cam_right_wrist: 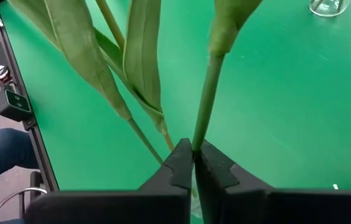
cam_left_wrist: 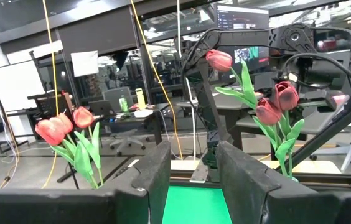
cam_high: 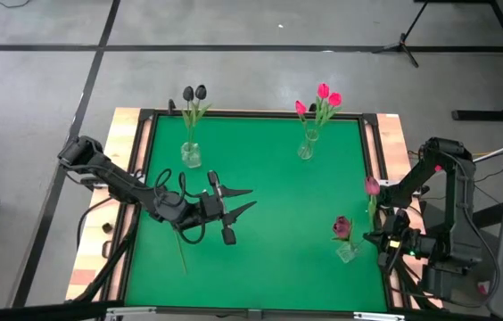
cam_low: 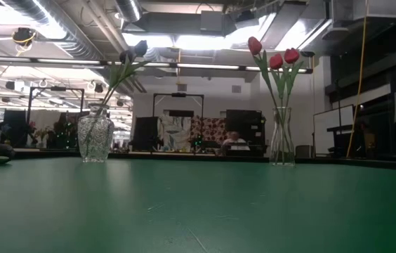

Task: Sort flowers into vase by color
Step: Put the red flower into the bottom transparent vase

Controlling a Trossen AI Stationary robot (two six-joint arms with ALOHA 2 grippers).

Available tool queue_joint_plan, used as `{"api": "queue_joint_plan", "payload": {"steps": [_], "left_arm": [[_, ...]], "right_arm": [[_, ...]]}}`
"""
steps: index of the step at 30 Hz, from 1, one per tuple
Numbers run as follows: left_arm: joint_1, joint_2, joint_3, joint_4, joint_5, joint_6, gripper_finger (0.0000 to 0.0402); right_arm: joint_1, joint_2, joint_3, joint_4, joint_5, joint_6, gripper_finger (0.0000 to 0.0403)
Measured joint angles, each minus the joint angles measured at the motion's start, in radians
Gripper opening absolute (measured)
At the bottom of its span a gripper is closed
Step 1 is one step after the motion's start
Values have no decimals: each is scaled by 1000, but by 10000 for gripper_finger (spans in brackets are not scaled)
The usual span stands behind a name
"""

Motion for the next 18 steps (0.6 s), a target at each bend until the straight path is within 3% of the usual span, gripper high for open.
{"api": "queue_joint_plan", "payload": {"steps": [18], "left_arm": [[0,0,0,0,0,2,128]], "right_arm": [[0,2,-158,171,-43,38,18]]}}
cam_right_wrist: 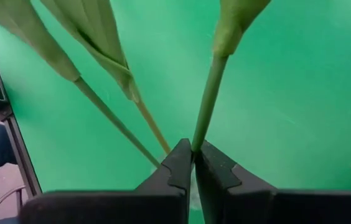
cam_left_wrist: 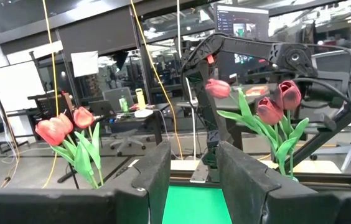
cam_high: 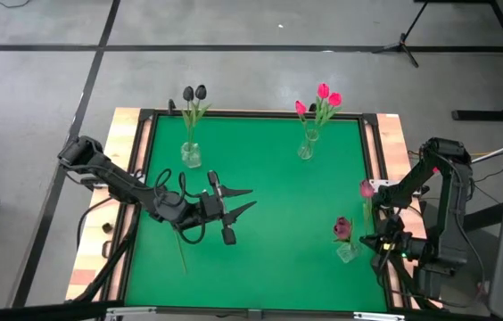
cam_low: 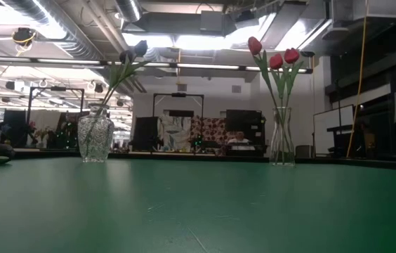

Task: Sort flowers into vase by color
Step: Put the red flower into the bottom transparent vase

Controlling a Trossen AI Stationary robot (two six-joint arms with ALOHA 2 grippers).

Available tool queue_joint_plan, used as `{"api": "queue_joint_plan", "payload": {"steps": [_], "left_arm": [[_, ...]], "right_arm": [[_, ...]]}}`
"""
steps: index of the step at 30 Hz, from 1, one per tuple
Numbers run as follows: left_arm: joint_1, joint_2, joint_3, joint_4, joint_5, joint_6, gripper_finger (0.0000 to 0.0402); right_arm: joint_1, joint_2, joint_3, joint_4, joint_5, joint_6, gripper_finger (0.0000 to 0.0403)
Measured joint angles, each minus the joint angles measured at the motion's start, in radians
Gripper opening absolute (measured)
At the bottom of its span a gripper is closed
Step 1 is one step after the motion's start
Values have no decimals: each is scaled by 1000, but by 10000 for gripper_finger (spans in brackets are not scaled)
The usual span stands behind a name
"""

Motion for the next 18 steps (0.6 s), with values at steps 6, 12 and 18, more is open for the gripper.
{"api": "queue_joint_plan", "payload": {"steps": [6,12,18], "left_arm": [[2,0,0,0,0,-1,128],[2,0,0,1,-29,-24,128],[2,0,0,1,-40,-26,128]], "right_arm": [[0,0,-6,15,-9,-6,19],[0,0,-6,49,-1,-45,59],[0,0,-6,53,-1,-50,149]]}}
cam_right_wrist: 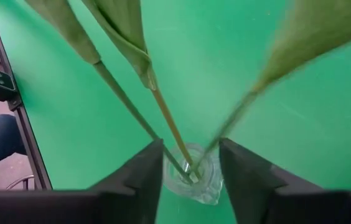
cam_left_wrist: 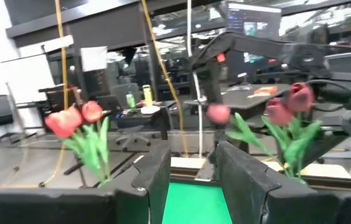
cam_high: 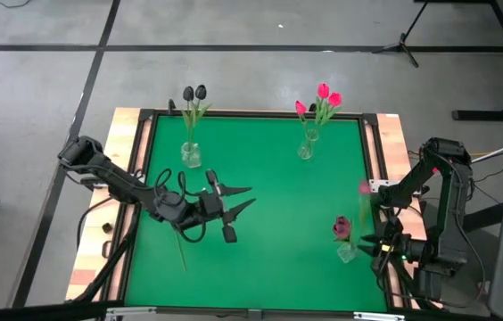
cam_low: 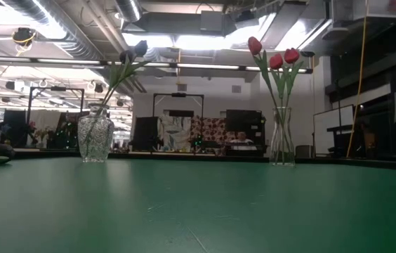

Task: Sort flowers into vase by color
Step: Put the red flower into the bottom transparent vase, then put the black flower into the top left transparent vase

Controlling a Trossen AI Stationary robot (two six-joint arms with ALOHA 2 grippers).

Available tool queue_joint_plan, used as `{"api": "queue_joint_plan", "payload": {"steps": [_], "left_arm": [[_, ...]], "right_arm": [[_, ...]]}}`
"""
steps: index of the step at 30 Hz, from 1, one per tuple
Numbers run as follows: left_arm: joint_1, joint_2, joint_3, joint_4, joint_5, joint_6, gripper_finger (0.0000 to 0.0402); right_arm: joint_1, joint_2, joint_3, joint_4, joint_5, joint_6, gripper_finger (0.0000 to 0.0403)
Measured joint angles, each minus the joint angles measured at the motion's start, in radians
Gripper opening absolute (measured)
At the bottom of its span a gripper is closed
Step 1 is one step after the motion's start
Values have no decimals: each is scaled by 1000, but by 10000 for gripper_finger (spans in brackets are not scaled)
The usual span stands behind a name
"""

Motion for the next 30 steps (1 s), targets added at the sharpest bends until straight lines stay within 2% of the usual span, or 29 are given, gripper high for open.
{"api": "queue_joint_plan", "payload": {"steps": [5,8,10,15,19,20,24,26,30], "left_arm": [[-2,0,0,0,-85,-1,128],[-27,0,0,0,-120,33,128],[-62,-1,0,0,-178,80,128],[-182,-2,0,-4,-460,252,127],[-264,-2,0,26,-702,217,127],[-279,-4,-1,27,-730,203,127],[-333,-3,-4,48,-730,89,127],[-350,-6,-3,31,-730,80,127],[-383,-4,-3,22,-622,69,127]], "right_arm": [[0,0,0,3,-17,0,201],[0,-2,17,-13,-18,0,212],[0,-3,42,-34,-18,-5,213],[0,-3,110,-87,-18,-36,206],[0,-4,134,-122,-18,-37,198],[0,-4,135,-122,-18,-37,196],[0,-4,135,-122,-18,-36,193],[0,-4,135,-124,-18,-36,193],[0,-4,135,-127,-18,-36,193]]}}
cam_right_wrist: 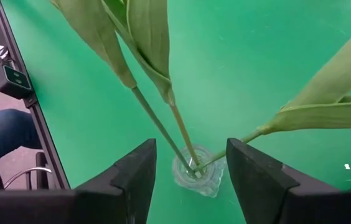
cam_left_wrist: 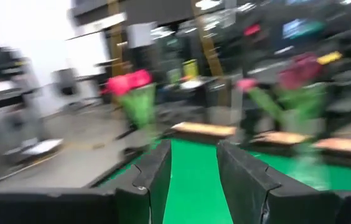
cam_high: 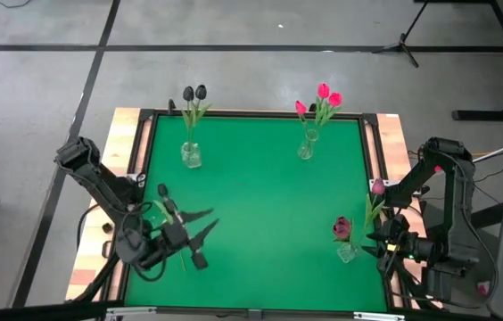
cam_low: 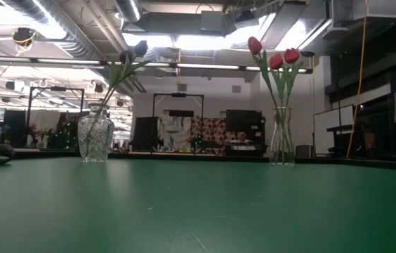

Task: Sort flowers into vase by color
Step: Put the black flower into the top left transparent vase

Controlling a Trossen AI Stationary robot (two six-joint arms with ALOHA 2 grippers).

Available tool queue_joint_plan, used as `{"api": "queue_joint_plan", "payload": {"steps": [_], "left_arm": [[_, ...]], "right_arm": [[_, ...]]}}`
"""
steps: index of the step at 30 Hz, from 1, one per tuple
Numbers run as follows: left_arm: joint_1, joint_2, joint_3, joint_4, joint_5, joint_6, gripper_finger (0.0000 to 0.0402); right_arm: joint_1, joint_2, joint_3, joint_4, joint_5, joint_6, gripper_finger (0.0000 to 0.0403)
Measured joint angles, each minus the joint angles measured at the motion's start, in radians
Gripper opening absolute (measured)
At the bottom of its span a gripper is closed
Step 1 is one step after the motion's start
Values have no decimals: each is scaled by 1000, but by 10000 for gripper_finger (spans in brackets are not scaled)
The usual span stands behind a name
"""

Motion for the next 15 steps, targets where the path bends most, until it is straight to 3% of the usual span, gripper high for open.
{"api": "queue_joint_plan", "payload": {"steps": [4,7,13,15], "left_arm": [[-39,-36,0,-35,171,-65,127],[-40,-107,0,-176,404,-225,127],[134,-330,2,-780,837,-831,127],[210,-395,2,-967,893,-1014,127]], "right_arm": [[0,0,0,8,0,0,193],[0,0,0,7,0,0,193],[0,0,0,8,0,0,193],[0,0,0,9,0,1,193]]}}
